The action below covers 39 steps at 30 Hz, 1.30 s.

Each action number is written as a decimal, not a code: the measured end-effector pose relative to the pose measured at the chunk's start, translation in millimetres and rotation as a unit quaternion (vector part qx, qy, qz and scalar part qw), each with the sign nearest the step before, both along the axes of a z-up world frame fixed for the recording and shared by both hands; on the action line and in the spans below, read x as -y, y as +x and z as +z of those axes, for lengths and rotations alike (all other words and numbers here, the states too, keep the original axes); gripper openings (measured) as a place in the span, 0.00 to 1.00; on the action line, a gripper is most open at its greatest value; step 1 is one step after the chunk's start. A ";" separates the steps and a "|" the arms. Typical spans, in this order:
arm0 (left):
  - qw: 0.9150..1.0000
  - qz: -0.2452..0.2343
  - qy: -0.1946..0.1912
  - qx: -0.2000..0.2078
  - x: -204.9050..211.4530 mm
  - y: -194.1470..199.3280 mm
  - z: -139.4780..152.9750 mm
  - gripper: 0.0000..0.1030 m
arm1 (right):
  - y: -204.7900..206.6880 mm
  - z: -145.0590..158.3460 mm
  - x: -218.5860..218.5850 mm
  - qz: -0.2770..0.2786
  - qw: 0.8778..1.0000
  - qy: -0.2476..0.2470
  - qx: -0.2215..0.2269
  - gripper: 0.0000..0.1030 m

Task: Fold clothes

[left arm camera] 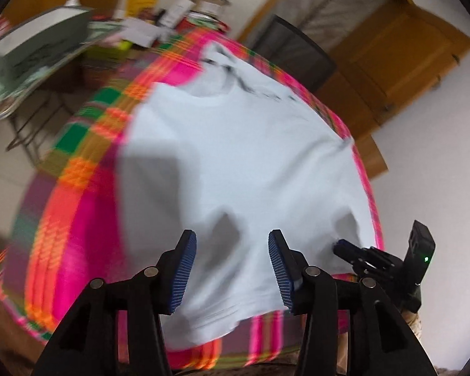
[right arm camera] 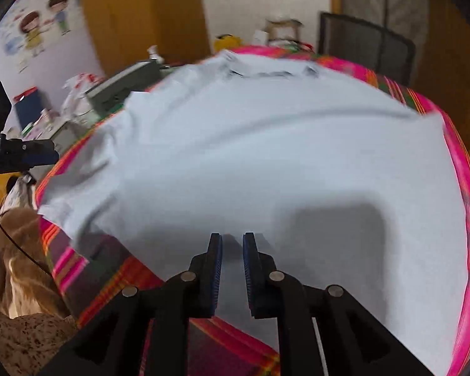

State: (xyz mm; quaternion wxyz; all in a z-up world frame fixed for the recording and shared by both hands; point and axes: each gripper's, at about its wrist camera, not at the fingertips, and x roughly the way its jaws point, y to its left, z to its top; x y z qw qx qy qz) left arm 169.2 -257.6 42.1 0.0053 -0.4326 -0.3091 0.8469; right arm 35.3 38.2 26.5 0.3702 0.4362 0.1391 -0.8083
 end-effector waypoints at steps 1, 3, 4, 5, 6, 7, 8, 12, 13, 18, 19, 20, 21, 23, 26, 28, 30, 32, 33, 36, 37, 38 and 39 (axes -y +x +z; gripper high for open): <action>1.000 -0.013 0.001 0.001 -7.3 -8.1 -0.9 0.50 | -0.3 1.1 -8.7 -0.009 1.000 -0.002 -0.004 0.13; 0.999 -0.040 0.004 0.004 -21.8 -24.2 -2.8 0.52 | -1.5 7.1 -36.6 -0.045 0.999 -0.014 -0.020 0.13; 0.999 -0.053 0.005 0.006 -29.1 -32.2 -3.7 0.52 | -4.8 9.9 -55.9 -0.073 0.997 -0.021 -0.027 0.13; 0.998 -0.066 0.007 0.007 -36.3 -40.3 -4.7 0.52 | -9.1 12.2 -75.6 -0.106 0.993 -0.025 -0.034 0.15; 0.997 -0.079 0.008 0.009 -43.5 -48.0 -5.6 0.53 | -13.9 13.9 -97.4 -0.146 0.988 -0.026 -0.043 0.16; 0.996 -0.090 0.010 0.011 -50.4 -53.7 -6.8 0.53 | -18.6 14.0 -119.2 -0.187 0.981 -0.023 -0.050 0.23; 0.995 -0.100 0.011 0.014 -57.4 -59.3 -8.0 0.53 | -22.7 12.4 -139.6 -0.224 0.973 -0.017 -0.051 0.28; 0.990 -0.135 0.020 0.021 -86.3 -79.8 -13.5 0.55 | -31.9 -1.7 -204.2 -0.319 0.947 -0.019 -0.030 0.32; 0.989 -0.142 0.022 0.023 -92.7 -80.9 -14.0 0.55 | -32.0 -6.3 -213.7 -0.328 0.944 -0.026 -0.020 0.33; 0.985 -0.171 0.016 0.033 -123.3 -99.0 -19.4 0.57 | -33.9 -18.4 -224.1 -0.319 0.947 -0.049 0.001 0.32; 0.984 -0.174 0.018 0.035 -127.2 -101.4 -21.3 0.57 | -33.9 -18.8 -221.5 -0.312 0.949 -0.047 -0.002 0.32; 0.983 -0.176 0.020 0.038 -131.1 -103.8 -23.0 0.58 | -34.0 -19.2 -219.0 -0.305 0.951 -0.045 -0.004 0.23; 0.983 -0.179 0.022 0.043 -135.5 -106.6 -24.2 0.58 | -34.1 -19.5 -216.4 -0.298 0.953 -0.043 -0.006 0.17; 0.981 -0.184 0.024 0.051 -144.1 -112.2 -26.6 0.58 | -35.5 -17.9 -212.7 -0.287 0.957 -0.046 -0.009 0.05; 0.980 -0.187 0.024 0.059 -151.5 -117.7 -30.2 0.59 | -37.8 -14.0 -211.5 -0.275 0.960 -0.051 -0.014 0.03; 0.980 -0.186 0.022 0.061 -154.6 -119.4 -30.5 0.59 | -37.1 -8.8 -214.2 -0.276 0.959 -0.060 -0.022 0.03; 0.981 -0.184 0.021 0.061 -156.8 -120.8 -30.3 0.61 | -35.1 -2.1 -214.3 -0.270 0.959 -0.074 -0.032 0.03; 0.981 -0.182 0.021 0.062 -157.8 -122.2 -29.9 0.62 | -33.0 7.4 -204.5 -0.245 0.964 -0.091 -0.048 0.03; 0.981 -0.181 0.020 0.062 -158.0 -123.0 -29.6 0.63 | -32.0 11.5 -198.0 -0.229 0.967 -0.099 -0.051 0.03; 0.982 -0.177 0.024 0.063 -160.5 -124.2 -30.1 0.63 | -31.1 17.4 -178.2 -0.179 0.974 -0.133 -0.048 0.03; 0.982 -0.177 0.023 0.064 -161.1 -124.3 -30.3 0.63 | -31.3 14.6 -169.0 -0.161 0.977 -0.134 -0.041 0.03; 0.982 -0.177 0.022 0.064 -161.8 -124.4 -30.6 0.63 | -32.0 10.5 -158.5 -0.144 0.980 -0.130 -0.034 0.03; 0.982 -0.177 0.019 0.065 -163.2 -125.0 -31.1 0.63 | -32.7 6.3 -148.1 -0.127 0.984 -0.125 -0.027 0.03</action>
